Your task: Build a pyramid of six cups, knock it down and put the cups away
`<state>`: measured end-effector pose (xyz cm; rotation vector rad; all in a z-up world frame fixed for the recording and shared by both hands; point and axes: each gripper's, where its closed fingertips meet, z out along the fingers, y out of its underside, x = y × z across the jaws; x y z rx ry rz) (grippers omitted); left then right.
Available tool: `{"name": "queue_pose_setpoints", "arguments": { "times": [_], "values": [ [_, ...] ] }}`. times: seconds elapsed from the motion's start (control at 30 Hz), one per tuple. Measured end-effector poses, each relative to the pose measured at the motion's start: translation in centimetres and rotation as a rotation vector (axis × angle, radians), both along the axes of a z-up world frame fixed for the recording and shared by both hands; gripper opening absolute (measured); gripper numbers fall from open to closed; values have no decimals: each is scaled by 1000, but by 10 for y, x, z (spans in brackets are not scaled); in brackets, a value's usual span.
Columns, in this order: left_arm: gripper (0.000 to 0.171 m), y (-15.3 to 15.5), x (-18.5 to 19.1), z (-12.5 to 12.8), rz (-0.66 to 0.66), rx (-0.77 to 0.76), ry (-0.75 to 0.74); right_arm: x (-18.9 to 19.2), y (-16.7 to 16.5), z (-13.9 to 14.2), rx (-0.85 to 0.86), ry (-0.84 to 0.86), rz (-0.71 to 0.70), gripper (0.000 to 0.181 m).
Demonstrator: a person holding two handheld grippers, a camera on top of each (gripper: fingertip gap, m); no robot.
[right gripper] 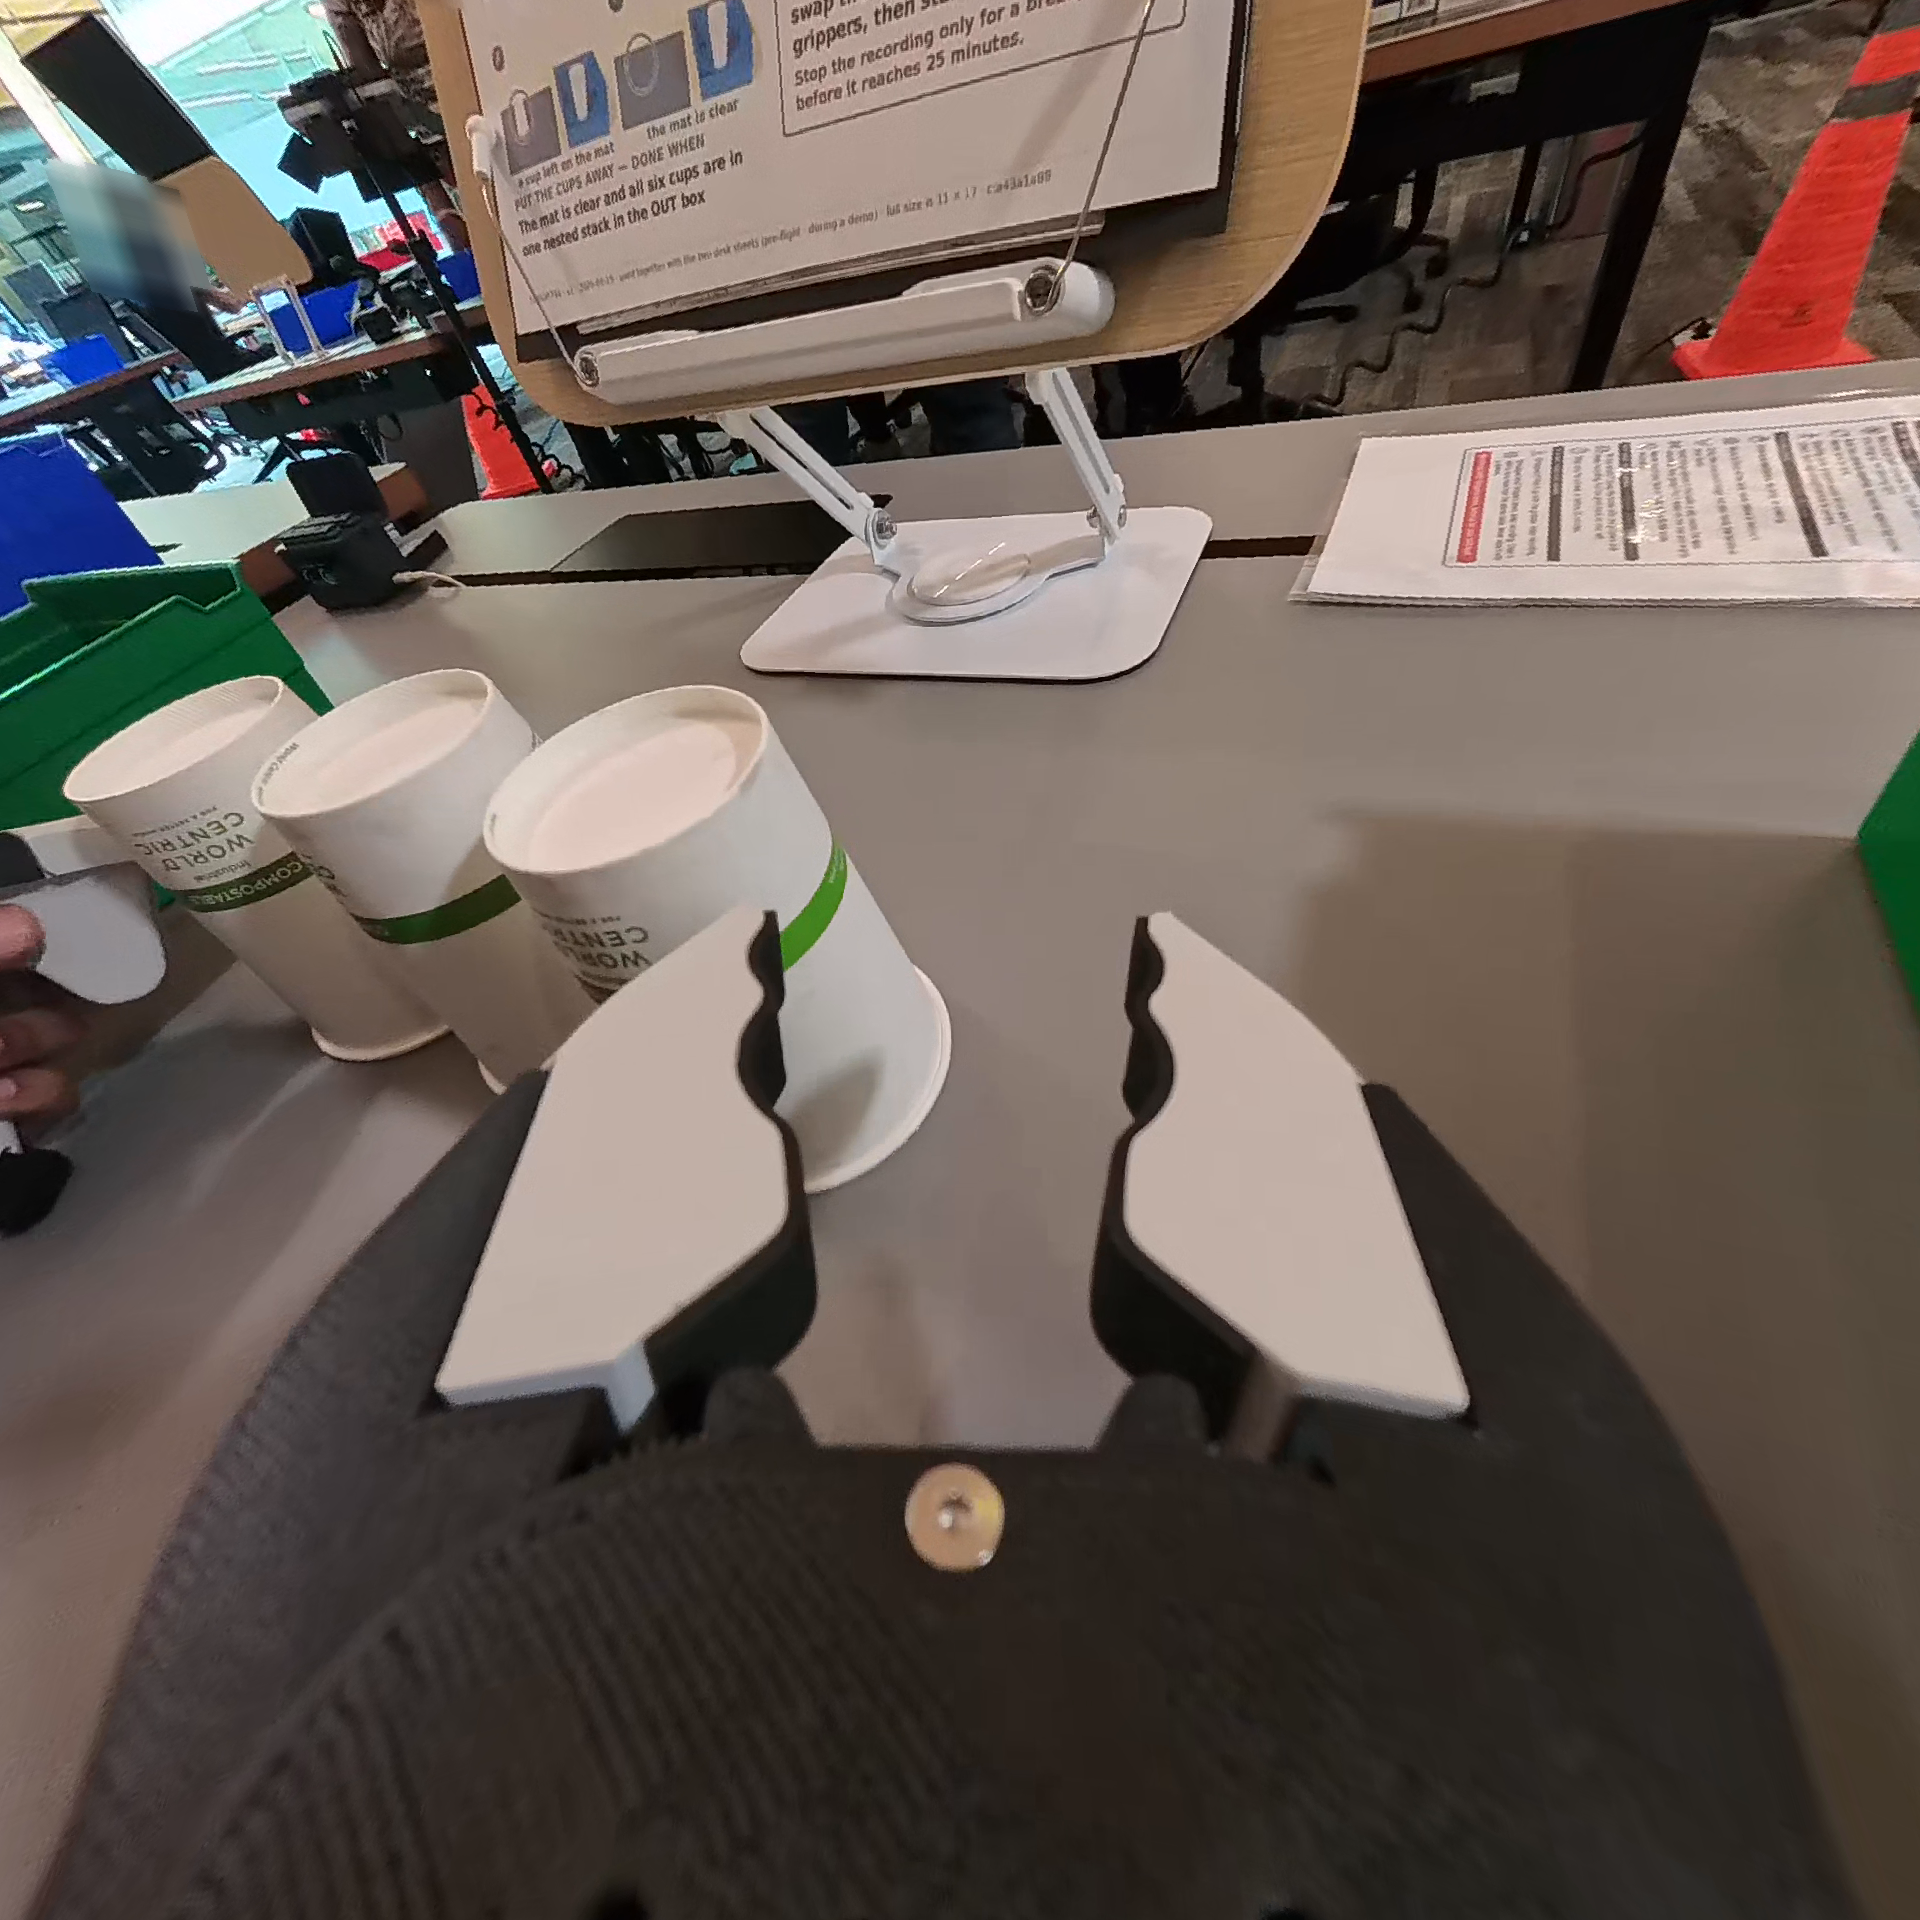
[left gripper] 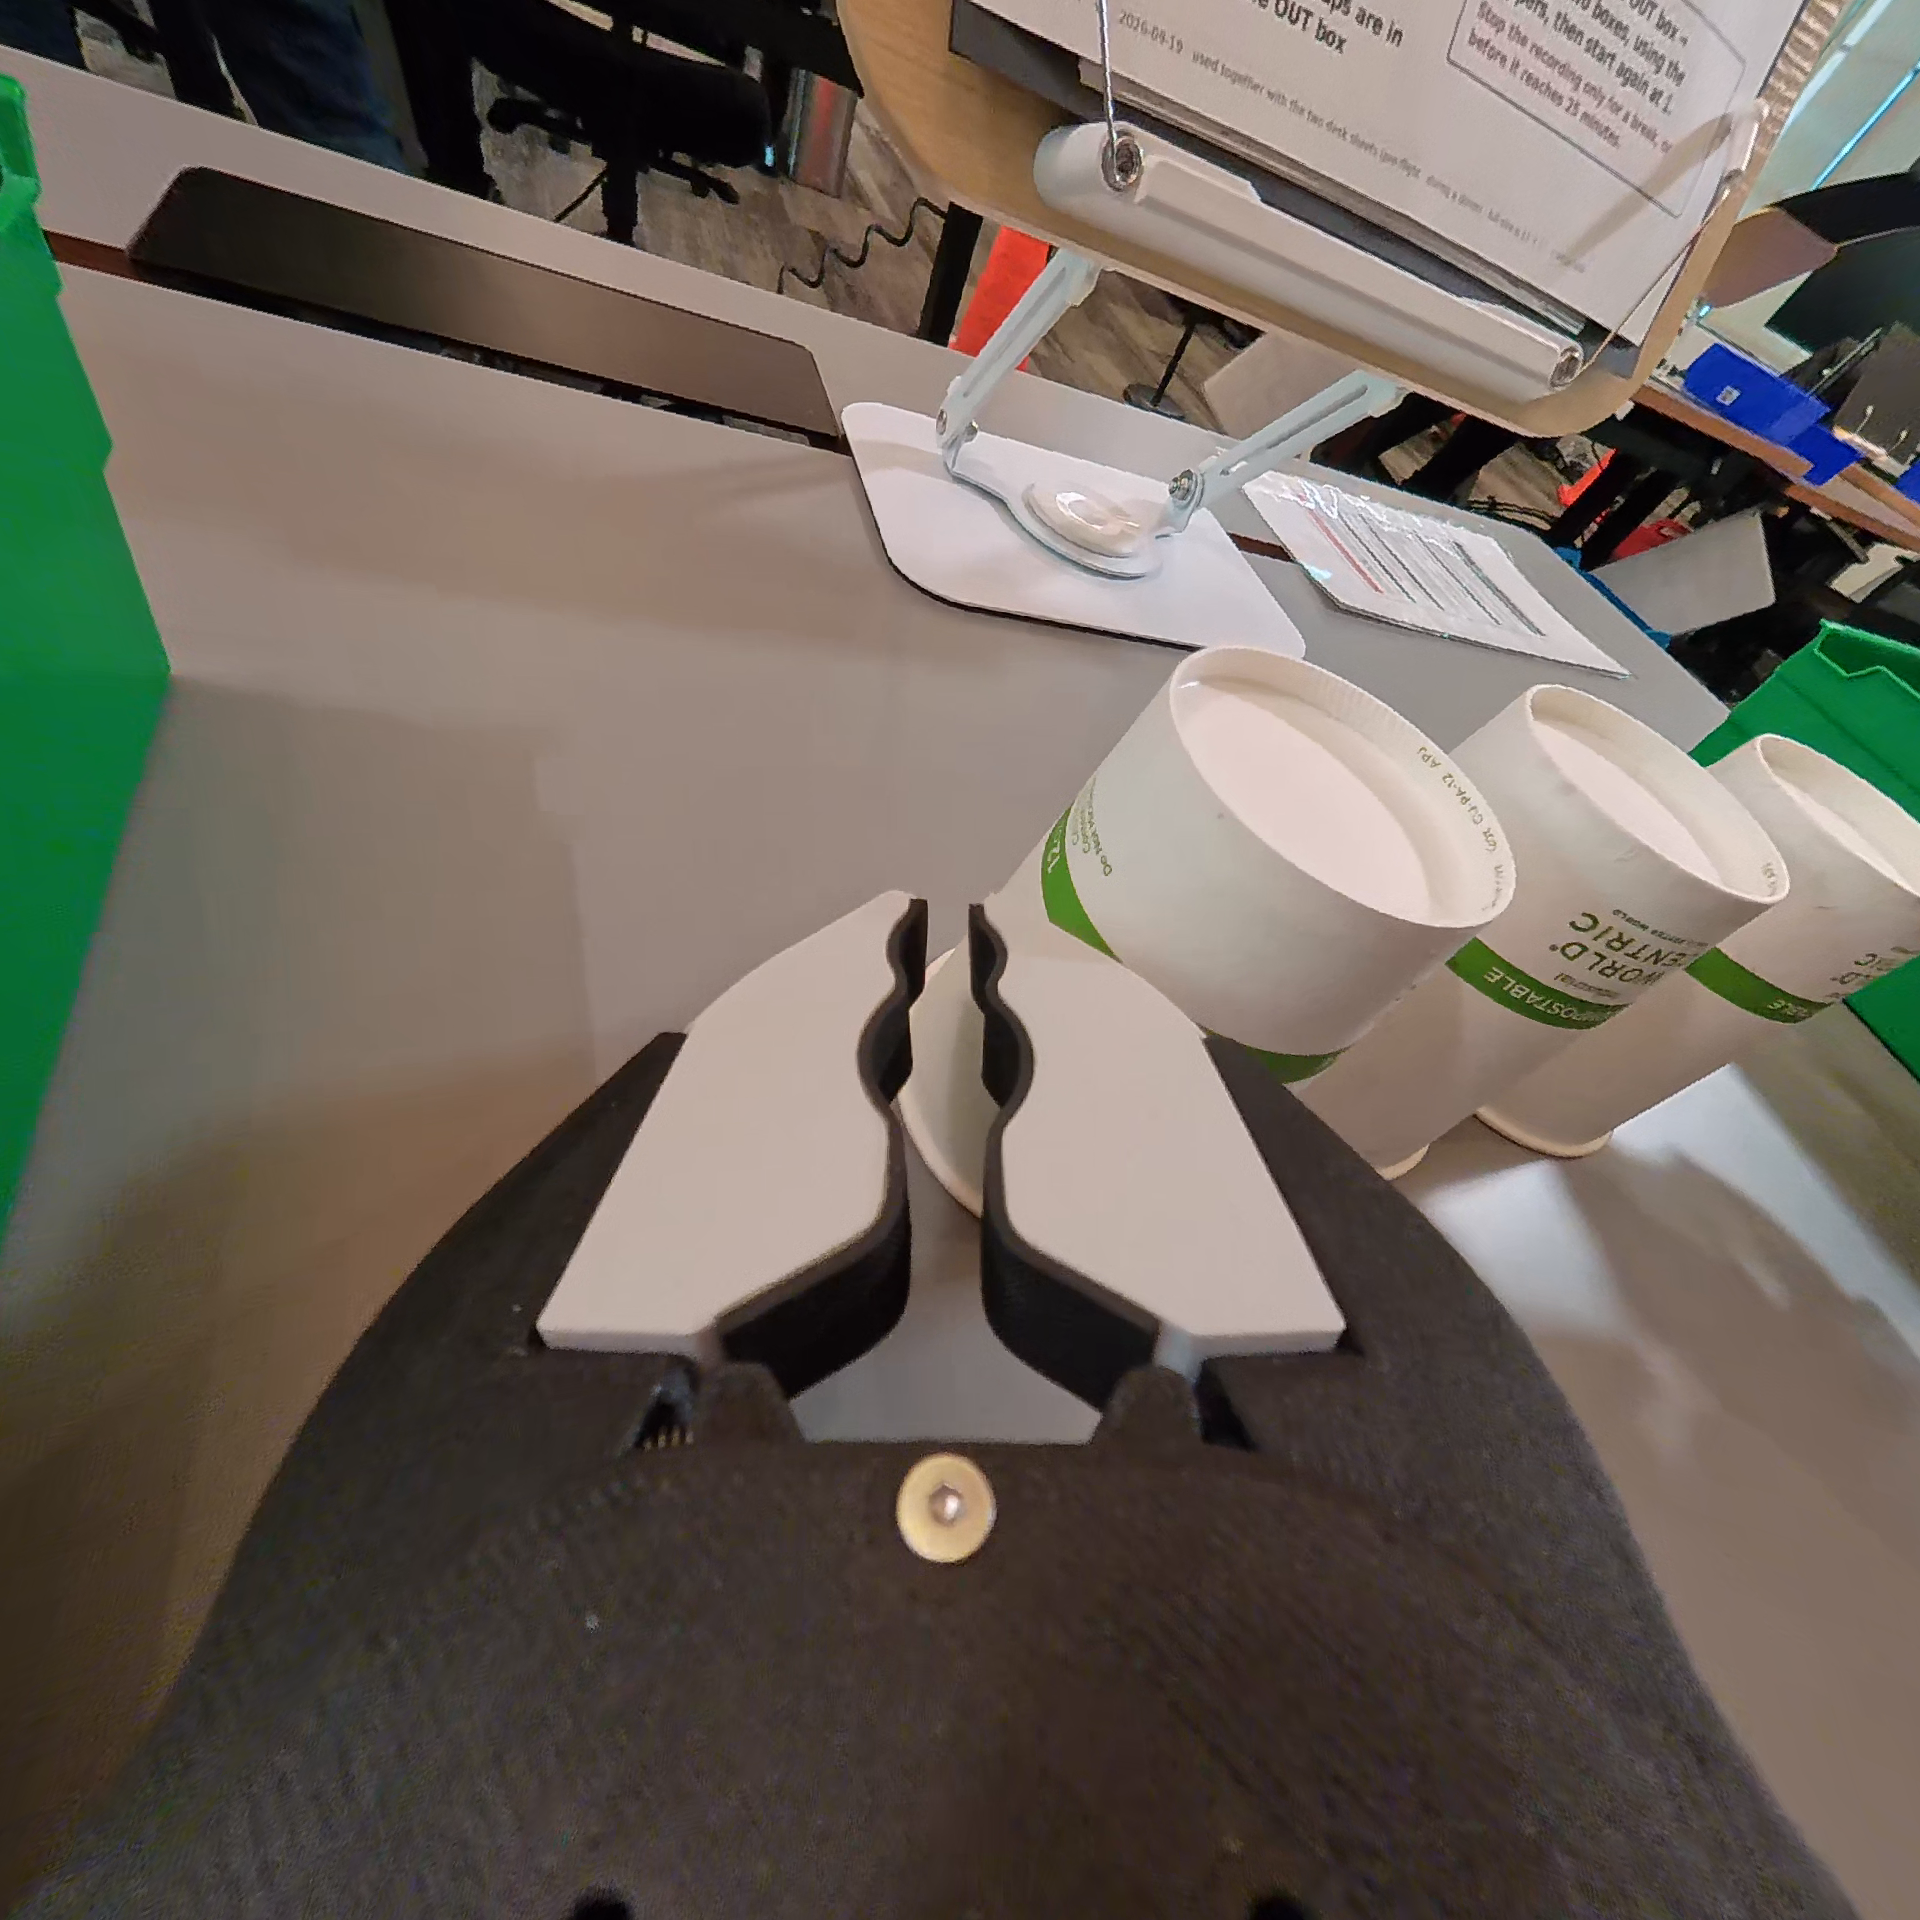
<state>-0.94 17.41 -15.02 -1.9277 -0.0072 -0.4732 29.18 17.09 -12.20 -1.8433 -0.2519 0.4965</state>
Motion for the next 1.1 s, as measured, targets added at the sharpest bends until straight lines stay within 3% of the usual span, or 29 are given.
{"name": "queue_pose_setpoints", "arguments": {
  "times": [0.57, 1.1],
  "values": [
    [0, 10, -5, -5, 41, -39, 6, 7, -5, -3, -11, -3, -13, 64],
    [1, 19, 13, -7, -4, -50, -11, 20, -10, -7, -23, -6, -39, 63]
  ]
}}
